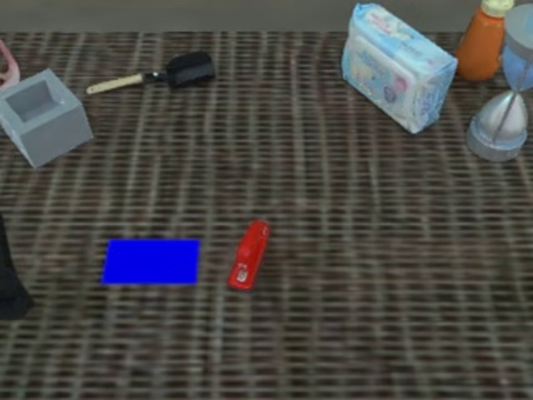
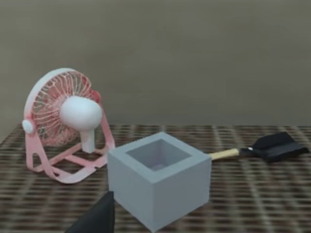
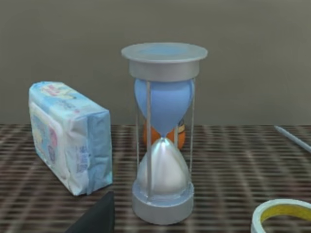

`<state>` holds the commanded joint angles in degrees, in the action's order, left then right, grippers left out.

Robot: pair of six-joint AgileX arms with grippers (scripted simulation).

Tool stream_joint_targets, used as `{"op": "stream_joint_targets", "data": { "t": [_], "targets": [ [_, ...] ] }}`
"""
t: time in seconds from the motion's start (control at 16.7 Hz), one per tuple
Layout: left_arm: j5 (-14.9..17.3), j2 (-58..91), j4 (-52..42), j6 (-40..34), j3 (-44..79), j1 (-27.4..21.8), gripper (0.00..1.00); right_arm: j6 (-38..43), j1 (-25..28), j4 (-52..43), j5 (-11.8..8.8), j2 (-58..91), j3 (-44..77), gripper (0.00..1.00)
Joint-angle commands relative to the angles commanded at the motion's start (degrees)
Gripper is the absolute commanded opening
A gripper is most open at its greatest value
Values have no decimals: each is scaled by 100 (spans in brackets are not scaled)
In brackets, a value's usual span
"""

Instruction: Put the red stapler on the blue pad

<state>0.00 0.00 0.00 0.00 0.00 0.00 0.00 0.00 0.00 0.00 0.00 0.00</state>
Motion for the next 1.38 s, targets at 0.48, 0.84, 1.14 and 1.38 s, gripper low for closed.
{"op": "stream_joint_targets", "data": {
  "t": [0.48, 0.84, 1.14, 1.38],
  "targets": [
    [33, 1244, -912, -252, 1248, -492, 100, 0, 0, 0, 0, 0, 0, 100],
    [6, 4579, -2900, -744, 4153, -1437, 100, 0, 0, 0, 0, 0, 0, 100],
    [-23, 7871, -4797, -1187, 6755, -2318, 100, 0, 0, 0, 0, 0, 0, 100],
    [-29, 9969, -6105, -1517, 8535, -2942, 100, 0, 0, 0, 0, 0, 0, 100]
  ]
}}
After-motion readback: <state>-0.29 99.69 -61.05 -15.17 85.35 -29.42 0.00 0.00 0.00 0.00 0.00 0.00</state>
